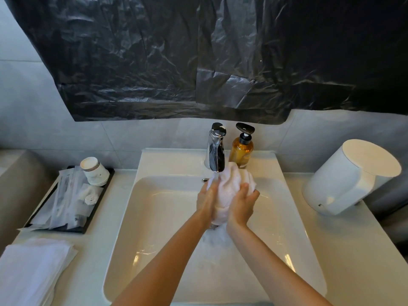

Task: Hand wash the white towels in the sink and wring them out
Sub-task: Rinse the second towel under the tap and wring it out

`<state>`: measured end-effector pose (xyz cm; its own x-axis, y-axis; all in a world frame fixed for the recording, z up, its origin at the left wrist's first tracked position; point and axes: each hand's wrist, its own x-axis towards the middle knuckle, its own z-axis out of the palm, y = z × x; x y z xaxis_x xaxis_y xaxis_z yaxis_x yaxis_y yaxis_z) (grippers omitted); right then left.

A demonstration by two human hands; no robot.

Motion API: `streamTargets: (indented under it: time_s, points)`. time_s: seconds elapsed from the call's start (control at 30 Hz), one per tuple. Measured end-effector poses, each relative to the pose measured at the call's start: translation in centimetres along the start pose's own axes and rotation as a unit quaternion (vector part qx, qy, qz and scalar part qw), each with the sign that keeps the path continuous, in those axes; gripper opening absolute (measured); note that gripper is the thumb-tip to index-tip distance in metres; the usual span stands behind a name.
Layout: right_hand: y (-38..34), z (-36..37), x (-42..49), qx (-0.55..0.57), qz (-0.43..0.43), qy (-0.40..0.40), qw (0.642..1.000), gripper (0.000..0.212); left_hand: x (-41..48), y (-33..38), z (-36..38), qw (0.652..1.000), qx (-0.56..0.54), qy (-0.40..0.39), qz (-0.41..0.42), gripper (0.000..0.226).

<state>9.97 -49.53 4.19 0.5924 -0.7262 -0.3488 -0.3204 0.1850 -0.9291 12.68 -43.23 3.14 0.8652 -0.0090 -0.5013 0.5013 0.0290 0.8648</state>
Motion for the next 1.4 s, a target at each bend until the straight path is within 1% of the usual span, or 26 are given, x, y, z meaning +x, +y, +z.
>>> streamTargets:
  time_s: [0.1, 0.23, 0.27, 0.33, 0.4, 0.47, 0.53, 0.6, 0.63, 0.67, 0.7, 0.73, 0.77, 0.8, 0.87, 0.93, 1.0, 1.07, 1.13, 1.2, 1.27, 1.33, 1.4]
  points:
    - [-0.4, 0.5, 0.3, -0.026, 0.007, 0.002, 1.000, 0.036, 0.2, 0.7, 0.3, 0.998, 0.046, 0.034, 0.039, 0.041]
    - [-0.9, 0.8, 1.0, -0.050, 0.018, 0.002, 0.999, 0.039, 1.0, 1.6, 0.6, 0.994, 0.032, 0.095, 0.044, 0.027]
    - [-1.0, 0.8, 1.2, -0.059, 0.016, -0.005, 0.998, 0.040, 1.3, 1.7, 0.5, 0.992, 0.051, 0.108, 0.047, 0.029]
    - [-0.9, 0.7, 1.4, -0.082, 0.010, -0.020, 0.996, 0.040, 1.8, 1.8, 0.2, 0.979, 0.140, 0.127, 0.072, 0.037]
    - [-0.5, 0.3, 1.7, -0.097, 0.011, -0.039, 0.994, 0.041, 1.8, 2.0, -0.1, 0.958, 0.234, 0.129, 0.109, 0.037]
    - [0.0, 0.0, 2.1, -0.081, 0.021, -0.067, 0.994, 0.046, 1.8, 2.1, -0.4, 0.943, 0.285, 0.111, 0.127, 0.037]
    - [-0.2, 0.1, 2.3, -0.042, 0.056, -0.075, 0.995, 0.058, 1.6, 2.1, -0.6, 0.943, 0.294, 0.089, 0.124, 0.044]
    - [-0.6, 0.3, 2.2, -0.032, 0.078, -0.056, 0.995, 0.067, 1.0, 2.2, -0.5, 0.947, 0.289, 0.063, 0.123, 0.052]
    - [-0.8, 0.3, 2.1, -0.033, 0.076, -0.041, 0.996, 0.066, 0.7, 2.1, -0.4, 0.953, 0.270, 0.043, 0.126, 0.054]
    - [-1.0, 0.1, 2.1, -0.028, 0.069, -0.022, 0.997, 0.062, 0.5, 1.8, -0.3, 0.965, 0.228, 0.024, 0.128, 0.051]
    - [-1.2, 0.0, 2.1, -0.013, 0.055, -0.003, 0.998, 0.057, 0.1, 1.5, -0.4, 0.981, 0.152, 0.013, 0.121, 0.042]
    - [-1.3, -0.1, 2.2, 0.008, 0.041, 0.013, 0.999, 0.052, -0.4, 1.4, -0.6, 0.994, 0.065, 0.010, 0.091, 0.034]
    - [-1.5, -0.2, 2.3, 0.032, 0.030, 0.028, 0.999, 0.048, -0.6, 1.1, -0.9, 0.998, -0.020, 0.016, 0.056, 0.035]
    - [-1.6, -0.2, 2.3, 0.055, 0.028, 0.044, 0.997, 0.047, -0.6, 0.7, -1.2, 0.996, -0.082, 0.019, 0.018, 0.043]
    - [-1.9, -0.1, 2.1, 0.097, 0.041, 0.071, 0.992, 0.047, -1.0, 0.0, -1.1, 0.991, -0.131, -0.005, -0.033, 0.055]
    - [-1.7, 0.1, 1.7, 0.117, 0.057, 0.064, 0.989, 0.049, -1.5, -0.2, -0.1, 0.986, -0.164, -0.019, -0.032, 0.059]
    - [-1.3, 0.2, 1.4, 0.087, 0.048, 0.032, 0.995, 0.047, -1.3, 0.0, 0.7, 0.979, -0.198, 0.026, -0.031, 0.064]
    - [-0.8, -0.1, 1.0, 0.039, 0.007, -0.012, 0.999, 0.043, -0.8, 0.3, 0.7, 0.974, -0.202, 0.090, -0.038, 0.052]
    - [-0.3, -0.6, 0.7, -0.013, -0.038, -0.040, 0.998, 0.036, -0.5, 0.3, 0.3, 0.976, -0.171, 0.136, -0.028, 0.040]
    - [0.4, -1.2, 0.5, -0.067, -0.061, -0.034, 0.995, 0.033, -0.6, 0.2, -0.1, 0.984, -0.061, 0.166, 0.024, 0.037]
    - [1.0, -1.9, 0.3, -0.103, -0.096, -0.027, 0.990, 0.032, -0.8, 0.2, -0.4, 0.978, 0.067, 0.178, 0.080, 0.033]
    - [1.3, -2.7, 0.4, -0.142, -0.171, -0.040, 0.974, 0.031, -0.7, 0.3, -0.9, 0.963, 0.155, 0.184, 0.121, 0.033]
    - [1.1, -3.4, 0.7, -0.189, -0.266, -0.083, 0.942, 0.032, -0.6, 0.5, -1.5, 0.944, 0.224, 0.190, 0.148, 0.030]
